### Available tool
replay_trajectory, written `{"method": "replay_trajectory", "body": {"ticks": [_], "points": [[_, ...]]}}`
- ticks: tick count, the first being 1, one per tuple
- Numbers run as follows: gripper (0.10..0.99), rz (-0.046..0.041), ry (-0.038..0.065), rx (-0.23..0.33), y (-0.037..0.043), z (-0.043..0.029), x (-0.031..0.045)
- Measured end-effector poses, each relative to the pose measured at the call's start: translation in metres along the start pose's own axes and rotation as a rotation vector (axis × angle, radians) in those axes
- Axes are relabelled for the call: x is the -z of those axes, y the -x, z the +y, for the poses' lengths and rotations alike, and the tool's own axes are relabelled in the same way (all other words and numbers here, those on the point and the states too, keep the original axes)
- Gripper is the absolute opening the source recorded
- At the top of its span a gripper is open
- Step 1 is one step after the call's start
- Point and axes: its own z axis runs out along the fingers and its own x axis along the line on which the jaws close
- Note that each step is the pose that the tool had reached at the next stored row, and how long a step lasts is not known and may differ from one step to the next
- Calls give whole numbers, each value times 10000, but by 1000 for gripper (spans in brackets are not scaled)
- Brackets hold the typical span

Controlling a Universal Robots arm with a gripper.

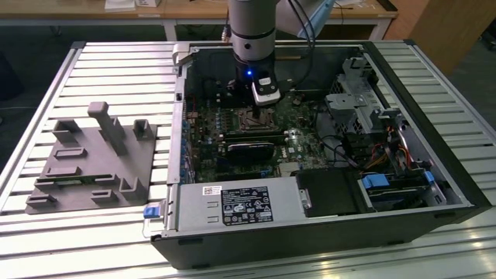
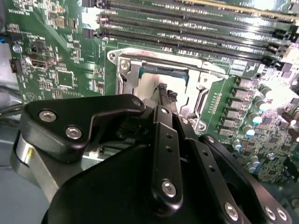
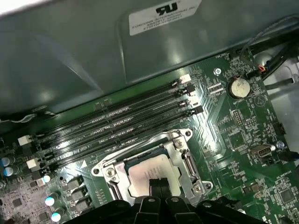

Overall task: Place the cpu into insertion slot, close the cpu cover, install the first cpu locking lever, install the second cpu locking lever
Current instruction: 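Install the first cpu locking lever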

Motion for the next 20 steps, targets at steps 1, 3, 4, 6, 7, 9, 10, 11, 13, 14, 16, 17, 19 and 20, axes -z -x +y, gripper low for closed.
{"method": "replay_trajectory", "body": {"ticks": [1, 3, 4, 6, 7, 9, 10, 11, 13, 14, 16, 17, 19, 20], "points": [[106, 0, -1, 0, 0, 0, 0], [106, 0, -3, 0, 0, -1, 1], [106, 0, -5, 2, 1, -2, 7], [106, -1, -1, 1, 4, 1, 38], [106, -1, -2, 1, 6, 2, 61], [106, -1, 0, 1, 12, 6, 119], [106, -1, -3, 1, 15, 8, 148], [106, -1, -2, 1, 19, 9, 177], [106, 0, -3, 1, 25, 12, 223], [106, 0, -2, 2, 28, 14, 230], [106, -1, -8, 2, 35, 18, 230], [106, 7, -44, 5, 42, 20, 230], [106, 41, -150, 13, 60, 27, 228], [106, 60, -207, 18, 68, 31, 225]]}}
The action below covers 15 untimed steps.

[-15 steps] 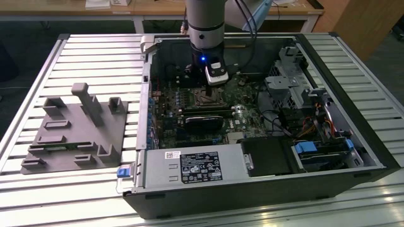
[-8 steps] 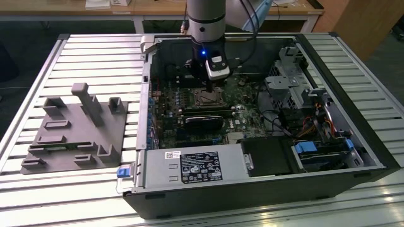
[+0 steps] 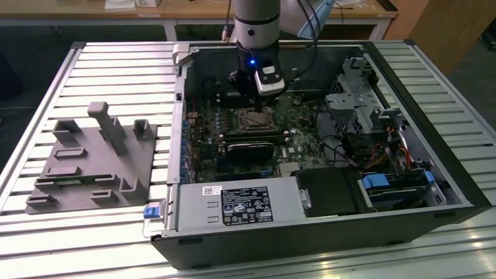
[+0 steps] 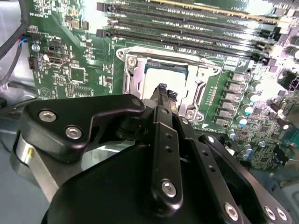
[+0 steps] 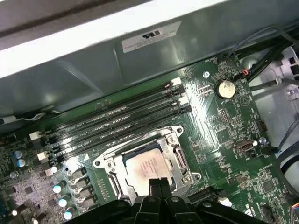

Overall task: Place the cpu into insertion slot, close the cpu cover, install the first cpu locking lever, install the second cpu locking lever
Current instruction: 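Install the first cpu locking lever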

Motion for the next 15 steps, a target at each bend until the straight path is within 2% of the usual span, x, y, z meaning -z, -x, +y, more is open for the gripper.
{"method": "replay_trajectory", "body": {"ticks": [3, 5, 9, 15], "points": [[106, 62, -165, 54, 11, 4, -15], [106, 114, -198, 192, 12, 5, -27], [106, 169, -173, 714, 10, 3, -45], [106, 188, -109, 1630, 9, 4, -55]]}}
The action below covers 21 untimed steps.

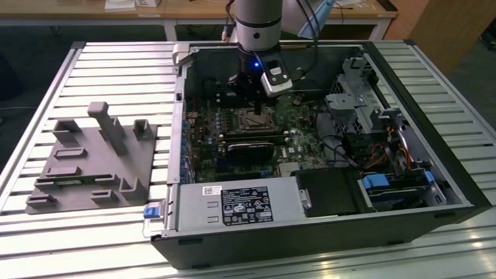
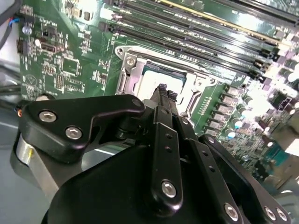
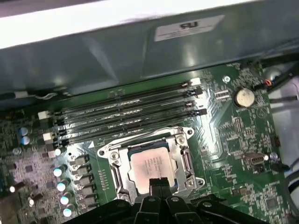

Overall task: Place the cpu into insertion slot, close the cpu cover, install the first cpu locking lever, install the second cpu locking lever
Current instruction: 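Install the first cpu locking lever, then install the second cpu locking lever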

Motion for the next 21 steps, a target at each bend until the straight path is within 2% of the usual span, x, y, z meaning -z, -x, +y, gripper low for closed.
{"method": "replay_trajectory", "body": {"ticks": [3, 21], "points": [[106, -4, -13, 221, 0, -1, 0], [106, -6, -21, 223, 3, 0, 34]]}}
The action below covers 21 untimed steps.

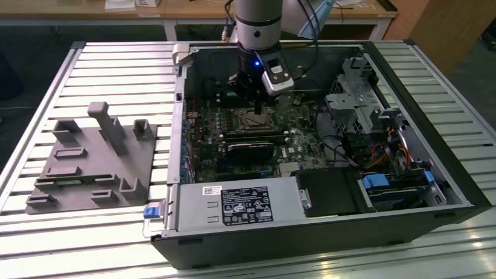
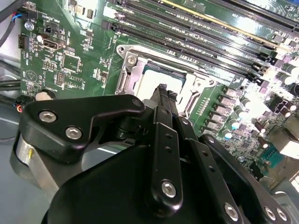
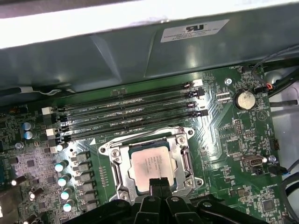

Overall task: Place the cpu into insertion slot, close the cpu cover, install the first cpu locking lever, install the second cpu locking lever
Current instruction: 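Install the second cpu locking lever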

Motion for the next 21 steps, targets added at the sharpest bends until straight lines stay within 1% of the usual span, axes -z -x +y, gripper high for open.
{"method": "replay_trajectory", "body": {"ticks": [4, 6, 13, 21], "points": [[106, 0, -1, 0, 3, 0, 39], [106, -1, 1, 0, 4, 0, 47], [106, 1, -1, -1, 4, -3, 49], [106, 0, 0, 0, 11, -36, 49]]}}
